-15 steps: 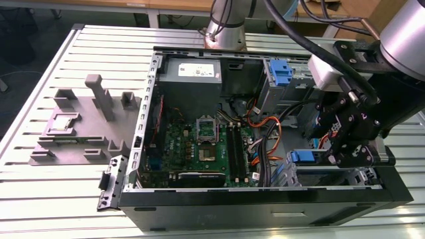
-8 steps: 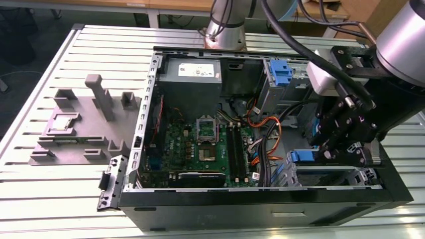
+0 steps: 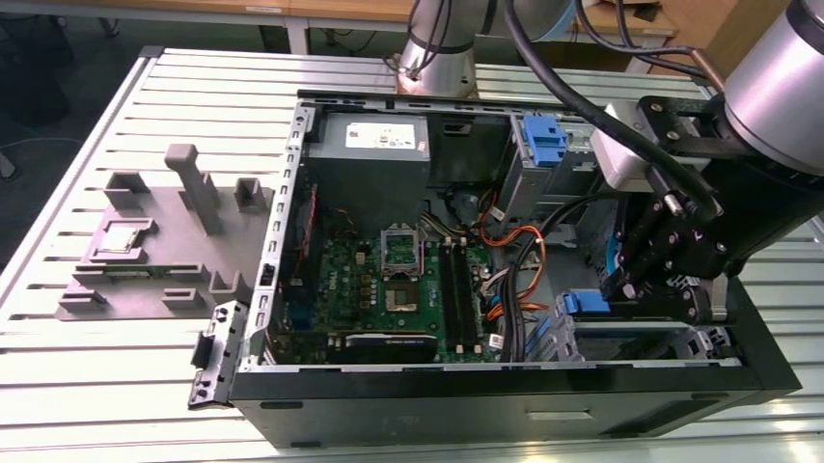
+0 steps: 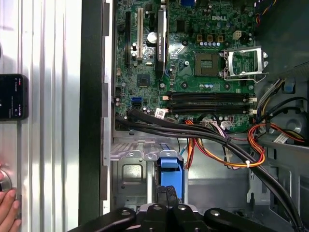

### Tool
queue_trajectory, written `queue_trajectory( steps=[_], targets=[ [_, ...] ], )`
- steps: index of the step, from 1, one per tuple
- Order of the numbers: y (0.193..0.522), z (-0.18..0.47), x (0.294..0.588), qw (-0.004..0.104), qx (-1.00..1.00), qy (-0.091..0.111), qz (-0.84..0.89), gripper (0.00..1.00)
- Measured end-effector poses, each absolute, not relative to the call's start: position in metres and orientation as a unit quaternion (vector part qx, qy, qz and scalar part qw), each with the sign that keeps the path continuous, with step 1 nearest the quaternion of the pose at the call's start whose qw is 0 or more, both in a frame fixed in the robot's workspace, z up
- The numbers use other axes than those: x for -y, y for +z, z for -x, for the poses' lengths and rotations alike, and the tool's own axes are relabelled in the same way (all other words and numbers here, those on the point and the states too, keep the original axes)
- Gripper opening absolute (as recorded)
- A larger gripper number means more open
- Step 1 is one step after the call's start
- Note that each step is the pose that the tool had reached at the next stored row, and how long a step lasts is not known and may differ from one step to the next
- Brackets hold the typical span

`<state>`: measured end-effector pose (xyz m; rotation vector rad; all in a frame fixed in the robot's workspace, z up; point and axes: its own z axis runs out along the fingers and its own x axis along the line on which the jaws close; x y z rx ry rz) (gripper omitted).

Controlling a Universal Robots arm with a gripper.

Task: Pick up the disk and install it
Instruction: 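Insert the disk into the insertion slot, then insert the first disk wire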

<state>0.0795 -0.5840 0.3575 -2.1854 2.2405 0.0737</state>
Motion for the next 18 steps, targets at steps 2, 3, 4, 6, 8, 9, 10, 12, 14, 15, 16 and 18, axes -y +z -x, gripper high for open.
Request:
queue_trajectory(
  steps=[2,3,4,6,8,9,10,12,14,15,16,18],
  targets=[
    [0.3575,-0.0795,0.584,0.005,-0.716,0.024,0.698,0.1],
    [0.3572,-0.0795,0.584,0.005,-0.716,0.024,0.698,0.1],
    [0.3568,-0.0795,0.584,0.005,-0.716,0.024,0.698,0.1],
    [0.3568,-0.0795,0.584,0.005,-0.716,0.024,0.698,0.1],
    [0.3567,-0.0795,0.584,0.005,-0.716,0.024,0.698,0.1],
    [0.3567,-0.0795,0.584,0.005,-0.716,0.024,0.698,0.1],
    [0.3567,-0.0795,0.584,0.005,-0.716,0.024,0.698,0.1],
    [0.3567,-0.0795,0.584,0.005,-0.716,0.024,0.698,0.1],
    [0.3566,-0.0799,0.584,0.005,-0.716,0.024,0.698,0.1],
    [0.3564,-0.0806,0.584,0.006,-0.716,0.024,0.698,0.1],
    [0.3565,-0.0817,0.584,0.005,-0.716,0.024,0.698,0.1],
    [0.3565,-0.0852,0.584,0.005,-0.716,0.024,0.698,0.1]
  ],
)
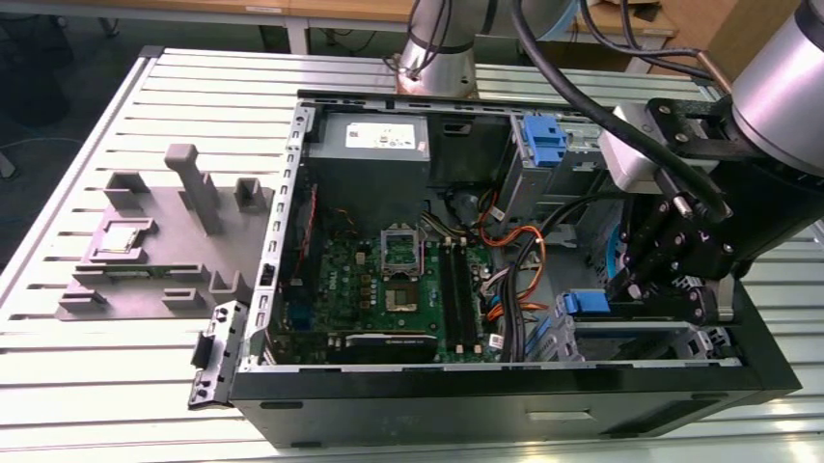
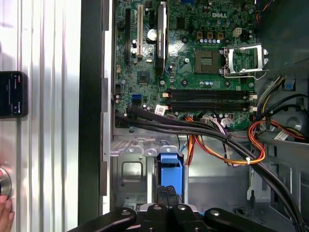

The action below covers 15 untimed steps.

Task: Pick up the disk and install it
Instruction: 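Insert the first disk wire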

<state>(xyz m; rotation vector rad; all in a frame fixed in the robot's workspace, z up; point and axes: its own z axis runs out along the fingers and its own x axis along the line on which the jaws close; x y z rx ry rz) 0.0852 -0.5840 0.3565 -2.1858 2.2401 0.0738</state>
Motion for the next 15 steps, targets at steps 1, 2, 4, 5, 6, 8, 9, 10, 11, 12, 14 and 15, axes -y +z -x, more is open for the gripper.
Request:
queue_trajectory(
  steps=[1,2,4,5,6,8,9,10,11,12,14,15],
  targets=[
    [0.3565,-0.0857,0.5839,0.005,-0.715,0.024,0.699,0.1],
    [0.3566,-0.0859,0.5839,0.005,-0.714,0.024,0.699,0.1],
    [0.3572,-0.0859,0.5841,0.005,-0.712,0.023,0.701,0.1],
    [0.358,-0.0859,0.5841,0.005,-0.712,0.023,0.702,0.1],
    [0.3593,-0.0859,0.584,0.006,-0.712,0.023,0.702,0.1],
    [0.3621,-0.086,0.584,0.007,-0.712,0.022,0.702,0.1],
    [0.363,-0.086,0.584,0.007,-0.712,0.022,0.702,0.1],
    [0.3634,-0.086,0.584,0.007,-0.712,0.022,0.702,0.1],
    [0.364,-0.086,0.584,0.008,-0.712,0.021,0.702,0.1],
    [0.3646,-0.086,0.584,0.008,-0.712,0.021,0.702,0.1],
    [0.3654,-0.0859,0.584,0.011,-0.712,0.018,0.702,0.1],
    [0.3658,-0.0859,0.584,0.013,-0.712,0.016,0.702,0.1]
  ],
)
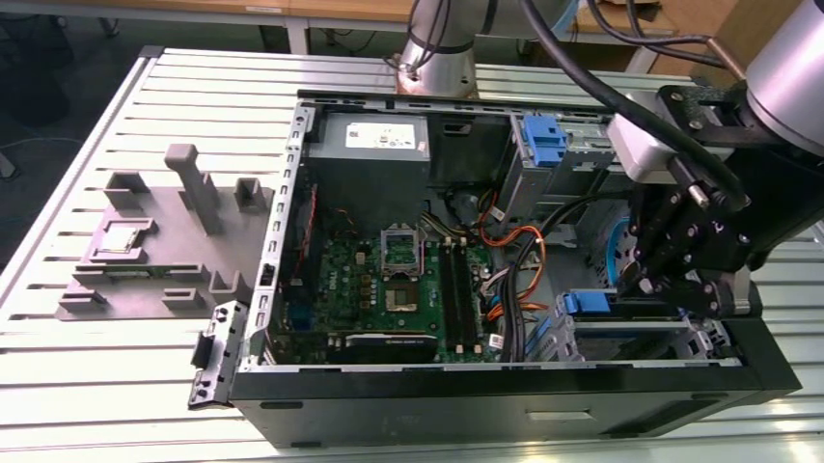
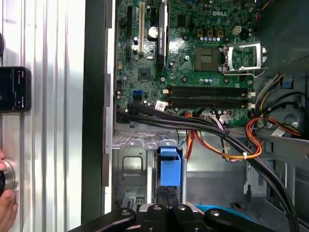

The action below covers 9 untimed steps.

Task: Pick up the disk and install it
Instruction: 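Insert the first disk wire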

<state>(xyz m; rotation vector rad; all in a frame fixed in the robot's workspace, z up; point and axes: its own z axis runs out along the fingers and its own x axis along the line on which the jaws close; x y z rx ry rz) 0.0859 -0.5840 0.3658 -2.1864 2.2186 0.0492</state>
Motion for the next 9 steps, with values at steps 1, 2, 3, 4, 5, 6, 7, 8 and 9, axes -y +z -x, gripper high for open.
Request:
queue_trajectory(
  steps=[1,2,3,4,5,6,7,8,9],
  targets=[
    [0.3658,-0.086,0.584,0.016,-0.712,0.013,0.702,0.1],
    [0.3659,-0.086,0.584,0.019,-0.712,0.01,0.702,0.1],
    [0.3661,-0.086,0.584,0.023,-0.711,0.006,0.703,0.1],
    [0.366,-0.086,0.584,0.026,-0.708,0.003,0.706,0.1],
    [0.366,-0.086,0.584,0.028,-0.703,0.002,0.71,0.1],
    [0.3659,-0.0861,0.584,0.029,-0.698,0.001,0.716,0.1],
    [0.3658,-0.086,0.584,0.03,-0.693,0.0,0.721,0.1],
    [0.3657,-0.086,0.584,0.03,-0.687,0.0,0.726,0.1],
    [0.3655,-0.086,0.584,0.031,-0.682,-0.001,0.731,0.1]
  ],
)
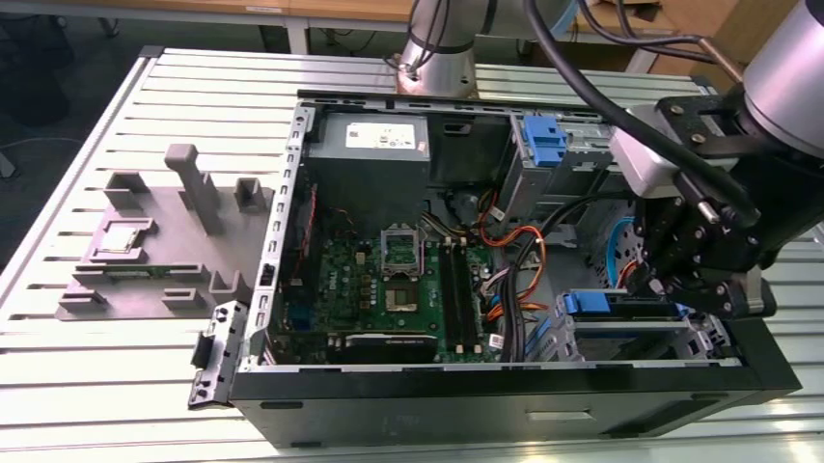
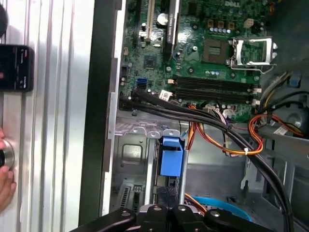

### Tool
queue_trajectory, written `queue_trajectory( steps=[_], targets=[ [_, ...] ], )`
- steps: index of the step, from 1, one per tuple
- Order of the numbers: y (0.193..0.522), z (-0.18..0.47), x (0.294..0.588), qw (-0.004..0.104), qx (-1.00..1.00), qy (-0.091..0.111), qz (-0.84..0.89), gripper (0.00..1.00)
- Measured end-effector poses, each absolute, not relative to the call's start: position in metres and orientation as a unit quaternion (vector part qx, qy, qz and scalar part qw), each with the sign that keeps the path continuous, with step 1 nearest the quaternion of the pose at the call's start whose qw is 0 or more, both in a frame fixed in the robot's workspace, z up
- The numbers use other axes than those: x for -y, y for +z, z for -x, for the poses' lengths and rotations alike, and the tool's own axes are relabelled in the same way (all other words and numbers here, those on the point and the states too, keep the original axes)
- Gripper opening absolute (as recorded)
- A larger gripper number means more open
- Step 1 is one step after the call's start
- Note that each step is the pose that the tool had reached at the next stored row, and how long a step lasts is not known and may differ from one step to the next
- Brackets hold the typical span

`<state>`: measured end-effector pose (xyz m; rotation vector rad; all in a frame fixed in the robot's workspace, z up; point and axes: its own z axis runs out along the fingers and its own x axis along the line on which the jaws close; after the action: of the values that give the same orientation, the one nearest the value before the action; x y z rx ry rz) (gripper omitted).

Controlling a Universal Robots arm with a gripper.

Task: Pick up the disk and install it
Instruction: 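Insert the first disk wire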

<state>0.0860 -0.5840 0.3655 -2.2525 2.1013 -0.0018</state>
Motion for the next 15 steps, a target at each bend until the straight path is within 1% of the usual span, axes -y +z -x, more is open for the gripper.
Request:
queue_trajectory(
  steps=[15],
  targets=[
    [0.3646,-0.086,0.584,0.031,-0.627,0.001,0.778,0.1]
  ],
)
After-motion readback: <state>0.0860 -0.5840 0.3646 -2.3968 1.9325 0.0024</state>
